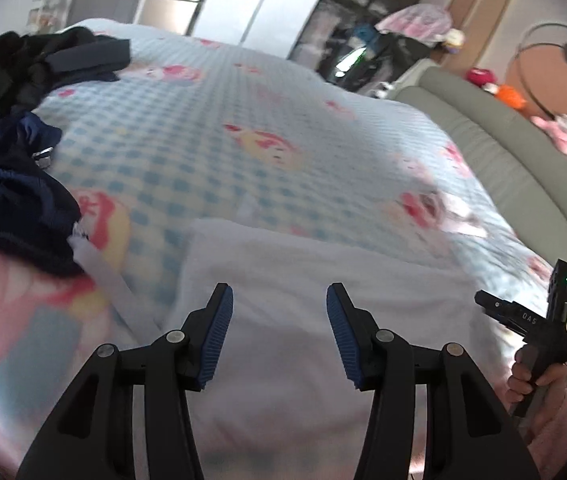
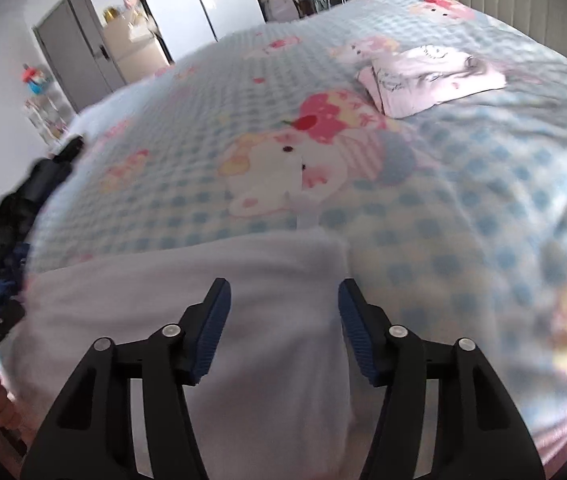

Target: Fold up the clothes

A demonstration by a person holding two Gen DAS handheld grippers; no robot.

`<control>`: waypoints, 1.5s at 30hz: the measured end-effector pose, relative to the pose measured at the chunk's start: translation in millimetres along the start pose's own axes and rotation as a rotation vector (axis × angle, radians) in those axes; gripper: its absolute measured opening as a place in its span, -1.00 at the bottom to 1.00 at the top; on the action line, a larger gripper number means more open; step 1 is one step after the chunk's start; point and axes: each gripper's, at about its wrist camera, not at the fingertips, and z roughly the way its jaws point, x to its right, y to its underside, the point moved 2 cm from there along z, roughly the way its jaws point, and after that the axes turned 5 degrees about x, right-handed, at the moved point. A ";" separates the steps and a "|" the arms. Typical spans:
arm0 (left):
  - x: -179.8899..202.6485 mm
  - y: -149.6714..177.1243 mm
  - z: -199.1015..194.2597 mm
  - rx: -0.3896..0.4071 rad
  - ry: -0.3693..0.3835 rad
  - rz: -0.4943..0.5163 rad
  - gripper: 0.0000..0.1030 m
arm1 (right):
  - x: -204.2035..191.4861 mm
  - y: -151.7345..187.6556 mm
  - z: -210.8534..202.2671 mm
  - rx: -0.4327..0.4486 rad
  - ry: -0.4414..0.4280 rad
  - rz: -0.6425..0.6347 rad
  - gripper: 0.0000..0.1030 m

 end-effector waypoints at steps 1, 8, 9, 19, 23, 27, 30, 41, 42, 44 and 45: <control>5.8 6.6 -5.9 -0.001 0.015 0.008 0.01 | 3.4 5.7 -10.7 0.005 -0.017 0.024 0.26; 19.5 32.2 19.5 -0.125 -0.022 0.041 0.01 | 10.8 56.0 -28.7 -0.105 -0.033 0.135 0.28; 20.5 32.2 18.4 -0.123 -0.025 0.045 0.01 | 9.7 60.8 -24.9 -0.129 -0.061 0.151 0.29; 8.5 35.4 11.5 -0.127 -0.003 0.013 0.01 | 26.5 53.1 11.6 -0.123 -0.227 0.479 0.00; 7.1 34.2 11.9 -0.121 0.009 0.000 0.01 | -9.4 32.3 4.2 -0.067 -0.122 0.248 -0.56; 2.6 30.4 10.5 -0.110 0.045 -0.030 0.01 | -74.7 9.9 -20.7 0.049 -0.141 0.009 -0.61; -3.6 25.5 6.7 -0.089 0.109 -0.096 0.01 | -126.0 3.8 -17.7 0.045 -0.225 -0.123 -0.61; -29.8 23.4 8.1 -0.084 0.318 -0.314 0.03 | -223.2 65.8 32.9 -0.169 -0.321 -0.407 -0.35; -31.0 24.6 11.1 -0.096 0.336 -0.328 0.07 | -222.0 68.4 31.6 -0.178 -0.326 -0.411 -0.31; -32.0 27.5 16.7 -0.117 0.362 -0.350 0.09 | -219.7 73.4 29.1 -0.195 -0.337 -0.418 -0.21; -30.4 28.6 18.4 -0.120 0.368 -0.350 0.09 | -218.6 76.0 27.8 -0.204 -0.342 -0.421 -0.21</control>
